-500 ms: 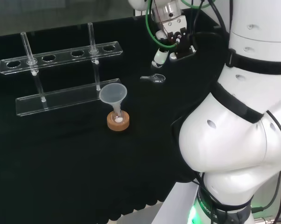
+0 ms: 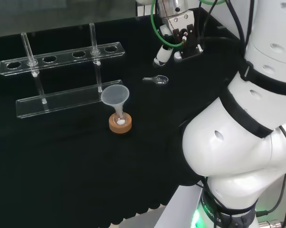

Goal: Remove the funnel from the round-bottom flask.

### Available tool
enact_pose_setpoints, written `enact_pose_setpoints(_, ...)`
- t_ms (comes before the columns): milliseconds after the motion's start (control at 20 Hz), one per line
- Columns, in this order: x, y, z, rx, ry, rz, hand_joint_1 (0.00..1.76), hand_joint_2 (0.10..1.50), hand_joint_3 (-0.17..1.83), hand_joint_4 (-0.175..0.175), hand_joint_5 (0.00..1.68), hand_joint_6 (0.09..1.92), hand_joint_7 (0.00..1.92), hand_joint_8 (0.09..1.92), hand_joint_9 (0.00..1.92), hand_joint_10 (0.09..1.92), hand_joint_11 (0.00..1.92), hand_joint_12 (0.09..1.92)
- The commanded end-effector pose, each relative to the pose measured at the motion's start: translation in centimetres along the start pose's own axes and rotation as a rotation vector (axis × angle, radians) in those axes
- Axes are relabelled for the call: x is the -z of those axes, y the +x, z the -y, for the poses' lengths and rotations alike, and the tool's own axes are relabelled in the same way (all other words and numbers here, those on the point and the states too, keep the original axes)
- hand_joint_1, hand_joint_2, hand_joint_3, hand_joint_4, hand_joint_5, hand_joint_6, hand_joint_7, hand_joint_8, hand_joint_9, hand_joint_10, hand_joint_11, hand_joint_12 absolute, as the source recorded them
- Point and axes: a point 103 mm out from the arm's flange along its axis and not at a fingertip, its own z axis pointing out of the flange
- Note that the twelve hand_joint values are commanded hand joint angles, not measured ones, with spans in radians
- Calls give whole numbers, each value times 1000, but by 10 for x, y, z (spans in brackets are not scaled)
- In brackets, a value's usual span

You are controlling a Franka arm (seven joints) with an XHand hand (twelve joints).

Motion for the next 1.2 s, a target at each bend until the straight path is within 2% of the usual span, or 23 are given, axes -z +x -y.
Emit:
enact_pose_setpoints(50, 3, 41, 54, 67, -13, -23, 712, 629, 505, -23, 213, 87, 215, 633, 635, 99, 284, 1328)
enact_pose_setpoints(150, 4, 53, 70, 85, -14, -27, 692, 635, 491, -23, 228, 87, 228, 639, 633, 137, 283, 1332)
enact_pose_setpoints(350, 8, 81, 98, 124, 3, -15, 652, 645, 458, -19, 247, 87, 215, 649, 462, 486, 250, 1369)
enact_pose_setpoints(500, 10, 102, 115, 157, -2, -11, 628, 638, 453, -13, 226, 87, 148, 654, 331, 649, 215, 1391)
enact_pose_setpoints(650, 10, 120, 126, 179, -7, -3, 615, 630, 450, -12, 208, 87, 107, 647, 293, 681, 210, 1397)
enact_pose_setpoints(1000, 11, 156, 134, 211, 16, 79, 587, 616, 384, -20, 134, 87, 5, 606, 166, 755, 210, 1460)
enact_pose_setpoints(1200, 3, 171, 133, 229, 32, 142, 582, 614, 356, -23, 117, 87, 0, 574, 124, 781, 204, 1480)
